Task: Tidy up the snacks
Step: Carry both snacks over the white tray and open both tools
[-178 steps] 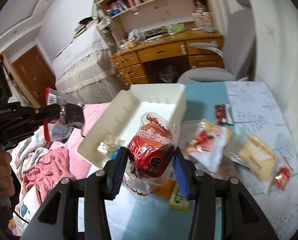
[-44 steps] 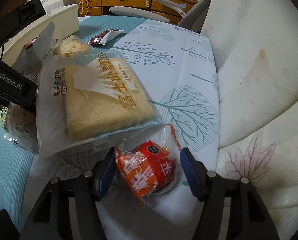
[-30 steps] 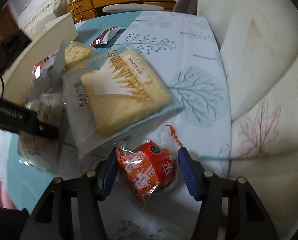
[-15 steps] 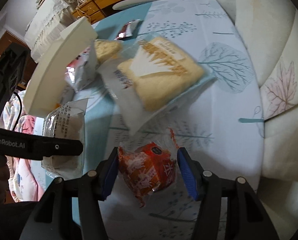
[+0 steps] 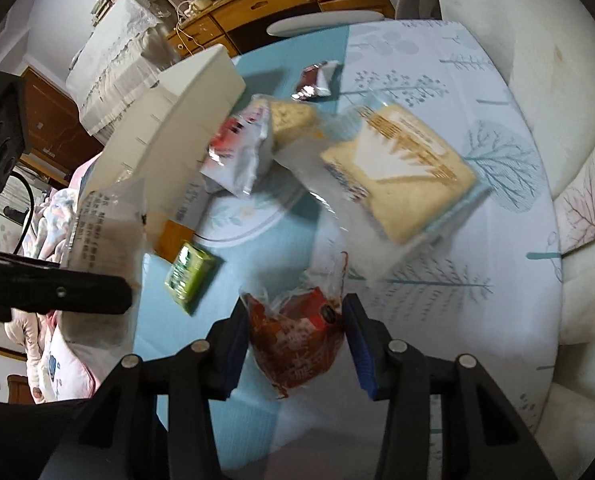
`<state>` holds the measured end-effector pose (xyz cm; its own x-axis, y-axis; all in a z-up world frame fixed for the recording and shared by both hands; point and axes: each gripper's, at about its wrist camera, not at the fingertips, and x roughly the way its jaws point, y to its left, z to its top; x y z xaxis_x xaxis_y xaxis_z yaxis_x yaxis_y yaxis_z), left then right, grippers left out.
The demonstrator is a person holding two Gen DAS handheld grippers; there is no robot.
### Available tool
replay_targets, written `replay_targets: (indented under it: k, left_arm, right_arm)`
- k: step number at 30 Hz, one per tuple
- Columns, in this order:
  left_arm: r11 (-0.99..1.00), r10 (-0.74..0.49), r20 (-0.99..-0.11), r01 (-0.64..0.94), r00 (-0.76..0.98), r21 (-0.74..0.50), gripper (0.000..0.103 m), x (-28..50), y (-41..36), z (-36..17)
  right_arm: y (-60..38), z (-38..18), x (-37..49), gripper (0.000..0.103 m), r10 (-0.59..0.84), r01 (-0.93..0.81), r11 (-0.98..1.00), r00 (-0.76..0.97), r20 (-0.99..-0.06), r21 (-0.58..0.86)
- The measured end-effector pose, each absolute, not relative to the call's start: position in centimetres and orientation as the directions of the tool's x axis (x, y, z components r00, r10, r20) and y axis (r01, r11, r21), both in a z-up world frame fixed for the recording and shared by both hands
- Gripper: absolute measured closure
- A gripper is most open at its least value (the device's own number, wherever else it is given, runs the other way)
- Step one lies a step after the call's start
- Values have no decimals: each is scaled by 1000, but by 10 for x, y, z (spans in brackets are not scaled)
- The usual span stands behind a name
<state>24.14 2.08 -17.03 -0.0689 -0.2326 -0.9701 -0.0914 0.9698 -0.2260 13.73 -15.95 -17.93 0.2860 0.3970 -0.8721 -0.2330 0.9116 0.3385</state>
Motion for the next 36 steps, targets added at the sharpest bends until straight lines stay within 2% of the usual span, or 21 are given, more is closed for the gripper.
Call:
replay_targets:
  k: [5,18,30,36]
  left_arm:
    - [971,-235,-972,-56,-21,-233,30,240,54,-138]
    - [978,-198,-975,-46,100,-203,29,251,141,-93]
    - [983,-170,-960,-37,221,-182,29,273,219,-82]
    - [986,-152,-945,-29,288,-167,29,283,255,-80]
  right_arm:
    - [-131,-166,137,58,416,-253,903,312,-854,348]
    - [-43,-118,149,58,478,-353,868,409,-777,348]
    - [30,-84,164,58,521,-393,850,519,-678,352]
    - [61,-83,176,57,507,-390,859,554,-660,332]
